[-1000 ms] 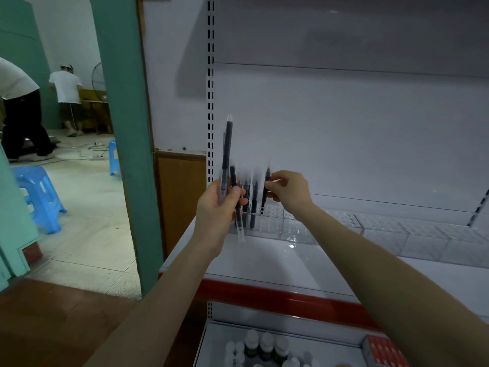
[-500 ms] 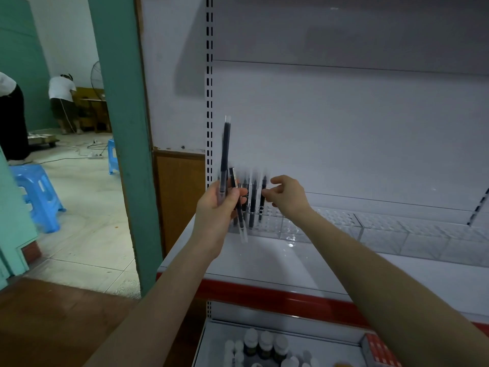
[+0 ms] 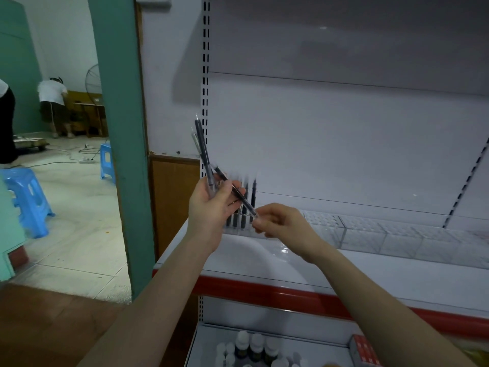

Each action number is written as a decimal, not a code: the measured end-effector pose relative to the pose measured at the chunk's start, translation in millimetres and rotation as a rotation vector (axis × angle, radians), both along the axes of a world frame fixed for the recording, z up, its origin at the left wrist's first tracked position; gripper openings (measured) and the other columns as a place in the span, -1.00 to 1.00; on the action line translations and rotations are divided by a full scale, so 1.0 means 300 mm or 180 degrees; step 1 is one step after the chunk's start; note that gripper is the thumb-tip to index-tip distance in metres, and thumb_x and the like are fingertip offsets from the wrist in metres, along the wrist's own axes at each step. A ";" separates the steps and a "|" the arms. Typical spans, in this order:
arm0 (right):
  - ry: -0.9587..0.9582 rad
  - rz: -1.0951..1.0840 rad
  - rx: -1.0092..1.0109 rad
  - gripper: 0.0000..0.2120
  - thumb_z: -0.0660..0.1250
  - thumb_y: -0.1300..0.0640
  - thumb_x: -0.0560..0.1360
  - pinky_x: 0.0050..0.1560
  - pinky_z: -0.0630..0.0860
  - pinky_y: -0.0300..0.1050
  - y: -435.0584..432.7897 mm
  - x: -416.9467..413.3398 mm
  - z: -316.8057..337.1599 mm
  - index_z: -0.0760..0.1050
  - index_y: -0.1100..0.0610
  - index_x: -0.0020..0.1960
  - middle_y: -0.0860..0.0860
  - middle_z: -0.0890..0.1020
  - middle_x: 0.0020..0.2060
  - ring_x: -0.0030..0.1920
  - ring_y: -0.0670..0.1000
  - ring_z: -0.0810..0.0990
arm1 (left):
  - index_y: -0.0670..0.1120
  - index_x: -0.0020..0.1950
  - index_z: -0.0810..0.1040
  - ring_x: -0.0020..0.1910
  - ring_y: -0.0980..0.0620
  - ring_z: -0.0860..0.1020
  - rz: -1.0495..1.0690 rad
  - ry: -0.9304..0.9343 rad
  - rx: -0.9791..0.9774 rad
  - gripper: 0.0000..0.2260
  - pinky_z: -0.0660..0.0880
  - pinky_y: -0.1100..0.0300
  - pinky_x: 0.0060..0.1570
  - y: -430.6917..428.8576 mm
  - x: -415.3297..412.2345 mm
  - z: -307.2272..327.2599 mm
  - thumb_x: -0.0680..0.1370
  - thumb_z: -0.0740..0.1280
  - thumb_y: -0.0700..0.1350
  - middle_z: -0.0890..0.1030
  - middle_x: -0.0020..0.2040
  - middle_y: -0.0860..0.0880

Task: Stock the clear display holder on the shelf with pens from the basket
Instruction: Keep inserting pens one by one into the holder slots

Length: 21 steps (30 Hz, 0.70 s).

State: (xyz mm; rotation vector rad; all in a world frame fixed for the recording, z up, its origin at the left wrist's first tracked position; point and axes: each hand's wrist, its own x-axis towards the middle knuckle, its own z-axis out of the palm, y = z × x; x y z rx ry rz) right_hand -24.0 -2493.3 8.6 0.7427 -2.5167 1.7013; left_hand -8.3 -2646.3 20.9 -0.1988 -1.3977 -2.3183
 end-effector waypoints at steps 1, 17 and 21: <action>-0.0016 -0.0020 -0.0008 -0.88 0.35 0.22 0.49 -0.09 0.55 -0.22 0.007 0.003 0.005 0.51 0.02 -0.06 0.01 0.64 -0.20 -0.19 -0.08 0.61 | -0.07 0.01 0.45 -0.02 -0.08 0.63 0.0040 -0.0011 0.0051 -0.91 0.58 0.03 0.00 -0.005 0.004 0.005 0.58 0.22 -0.24 0.61 -0.07 -0.10; -0.1602 -0.0483 -0.3189 -0.90 0.31 0.21 0.52 -0.33 0.59 -0.28 0.007 -0.017 0.140 0.50 0.20 -0.16 0.05 0.55 -0.34 -0.34 -0.06 0.56 | -0.04 -0.04 0.43 -0.39 0.11 0.48 0.0178 -0.0303 -0.0785 -0.92 0.50 0.25 -0.33 0.020 0.059 -0.005 0.60 0.20 -0.21 0.51 -0.29 -0.04; -0.1182 -0.0688 -0.2867 -0.87 0.29 0.22 0.53 -0.19 0.63 -0.17 -0.003 -0.037 0.135 0.47 0.27 0.04 0.12 0.60 -0.21 -0.24 0.04 0.63 | -0.05 -0.09 0.40 -0.50 0.16 0.32 0.0177 -0.0374 -0.1041 -0.91 0.32 0.27 -0.47 -0.005 0.048 -0.017 0.61 0.18 -0.12 0.37 -0.38 0.01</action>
